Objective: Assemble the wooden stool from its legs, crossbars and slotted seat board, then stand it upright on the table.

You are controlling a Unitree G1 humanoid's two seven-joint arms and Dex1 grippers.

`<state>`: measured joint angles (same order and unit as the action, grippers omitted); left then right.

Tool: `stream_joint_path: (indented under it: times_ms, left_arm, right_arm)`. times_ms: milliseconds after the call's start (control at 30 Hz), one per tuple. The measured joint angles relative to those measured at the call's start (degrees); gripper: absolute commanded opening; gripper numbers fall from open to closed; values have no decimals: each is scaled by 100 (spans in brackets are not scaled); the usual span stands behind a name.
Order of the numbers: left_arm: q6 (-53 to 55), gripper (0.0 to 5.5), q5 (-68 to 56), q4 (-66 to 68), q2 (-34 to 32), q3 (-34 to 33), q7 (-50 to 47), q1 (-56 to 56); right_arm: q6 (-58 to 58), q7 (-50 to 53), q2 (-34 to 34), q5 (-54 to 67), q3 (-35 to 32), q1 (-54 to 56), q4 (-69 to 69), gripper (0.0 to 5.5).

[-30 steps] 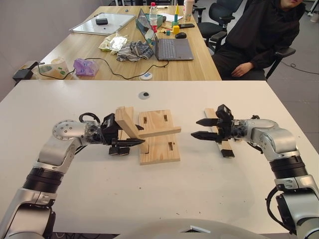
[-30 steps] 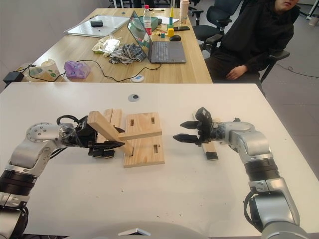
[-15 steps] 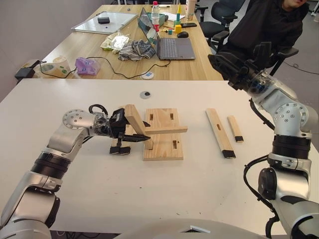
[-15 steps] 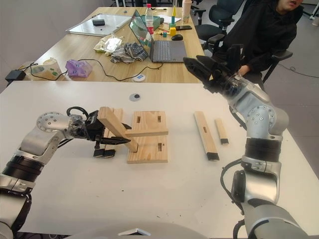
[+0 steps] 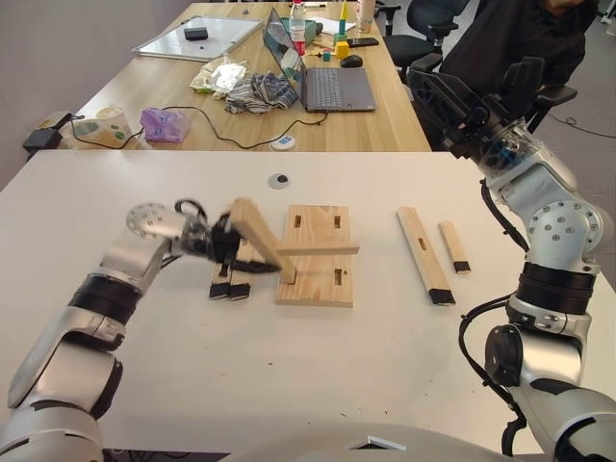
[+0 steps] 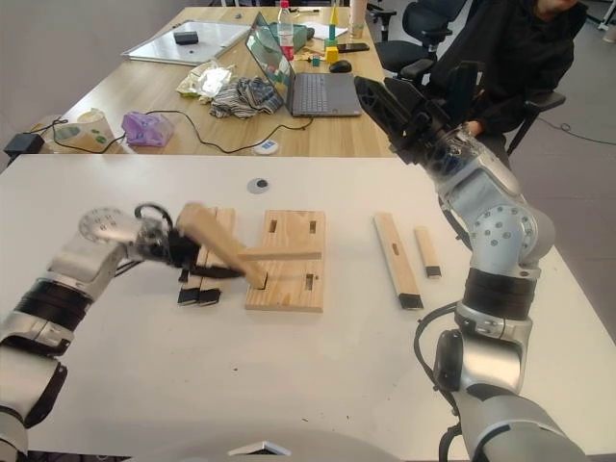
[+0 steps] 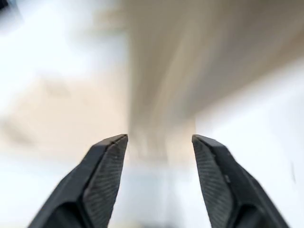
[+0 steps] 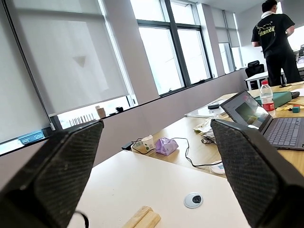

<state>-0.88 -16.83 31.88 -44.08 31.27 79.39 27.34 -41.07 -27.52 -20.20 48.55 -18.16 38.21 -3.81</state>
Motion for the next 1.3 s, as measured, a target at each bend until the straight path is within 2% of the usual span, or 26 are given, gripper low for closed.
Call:
stream_joint_path:
  times_ms: [133,233,300,467,600,767,867,933,1100,1133,1200,1233,1300]
  left_arm:
    - [-95,288,408,65,92,27,-105,-59]
    - [-166,288,391,-151,92,-374,-151,-310]
    - [142,288,152,-440,96,-756,-210,-540]
    - [1383,288,-1279,-1824,-259,-2610,-511,-774]
    - [1946,211,-1620,-2341,-423,-3617,-1238,-749]
    - [3333,78,-4300,-4234,593,-4511,-2487,-66]
    - [3765,29,-5255,-4562,793,-4806,-3376,500]
    - [3993,3,-5853,-4798,795,-4960,-3821,844]
    - [4216,3,-6876,-5629,828,-4960,-4435,1036]
    - [4205,3,-6593,-5836,934,-4586,-4130,409]
    - [3806,3,-5332,-5396,1091,-3689,-3364,-825]
    - [3177,3,-4926,-5201,1171,-3535,-2940,-1087]
    - [2705,3,-4521,-5097,1300,-3443,-2568,-1238]
  right_arm:
    - [66,44,206,109,42,-5,-146,417]
    - [73,97,182,133,38,-5,-226,417]
    - [63,147,181,159,37,-8,-249,417]
    - [36,176,161,306,35,-84,-308,417]
    - [35,247,158,311,61,-172,-320,417]
    - [38,242,152,313,151,-210,-301,417]
    - [45,205,152,292,224,-251,-295,417]
    - [48,170,152,287,250,-309,-296,417]
    - [59,151,146,268,260,-400,-297,417]
    - [61,146,143,264,259,-404,-290,417]
    - [63,133,136,257,259,-387,-213,417]
    - [62,106,117,247,249,-353,-80,417]
    - [57,15,37,239,243,-116,25,417]
